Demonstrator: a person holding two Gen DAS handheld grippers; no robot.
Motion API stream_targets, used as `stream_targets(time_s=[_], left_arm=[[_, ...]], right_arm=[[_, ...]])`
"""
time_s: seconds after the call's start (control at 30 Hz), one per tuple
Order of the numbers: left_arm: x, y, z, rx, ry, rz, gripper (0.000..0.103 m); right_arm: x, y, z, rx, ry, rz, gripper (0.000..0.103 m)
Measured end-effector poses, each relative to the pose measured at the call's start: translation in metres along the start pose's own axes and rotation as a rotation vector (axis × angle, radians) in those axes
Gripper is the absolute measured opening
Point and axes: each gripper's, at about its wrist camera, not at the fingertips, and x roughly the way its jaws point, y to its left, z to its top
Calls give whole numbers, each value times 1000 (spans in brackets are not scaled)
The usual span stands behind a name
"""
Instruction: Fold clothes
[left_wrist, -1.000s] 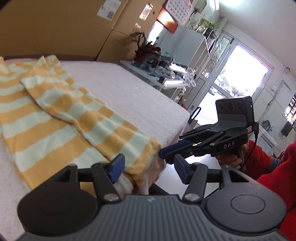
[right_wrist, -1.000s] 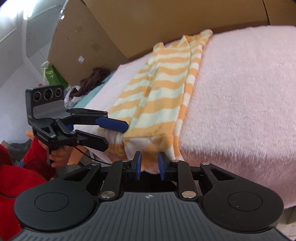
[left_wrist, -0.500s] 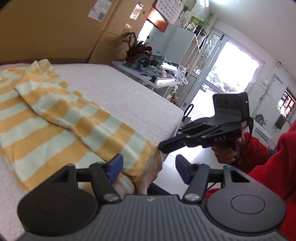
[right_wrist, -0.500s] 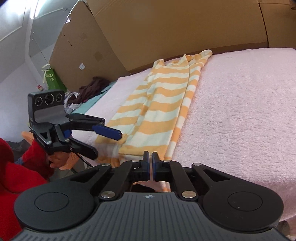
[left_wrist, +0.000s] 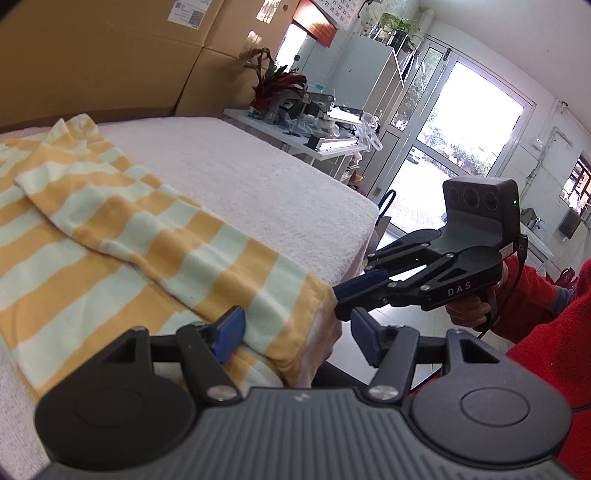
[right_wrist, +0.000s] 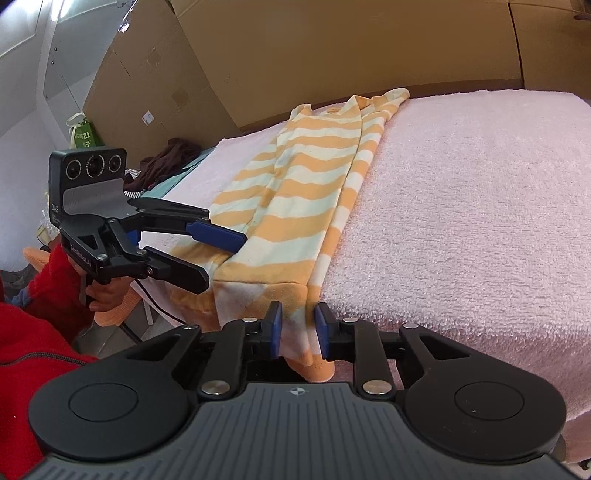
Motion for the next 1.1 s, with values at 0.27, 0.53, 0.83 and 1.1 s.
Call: stream_targets(time_s=[0.27, 0.53, 0.83, 1.1], left_arm=[[4, 1, 0, -1, 3, -6, 62], [-5, -3, -3, -8, 21, -47, 46], [-10, -6, 3, 26, 13, -44, 56], [10, 35, 25, -33, 22, 18, 61]], right_arm=[[1, 5, -5, -14, 15, 17, 22], [3, 10, -9, -46, 45, 71, 4], [10, -4, -10, -12, 102, 1, 11], [2, -9, 36, 23, -65, 133, 11]])
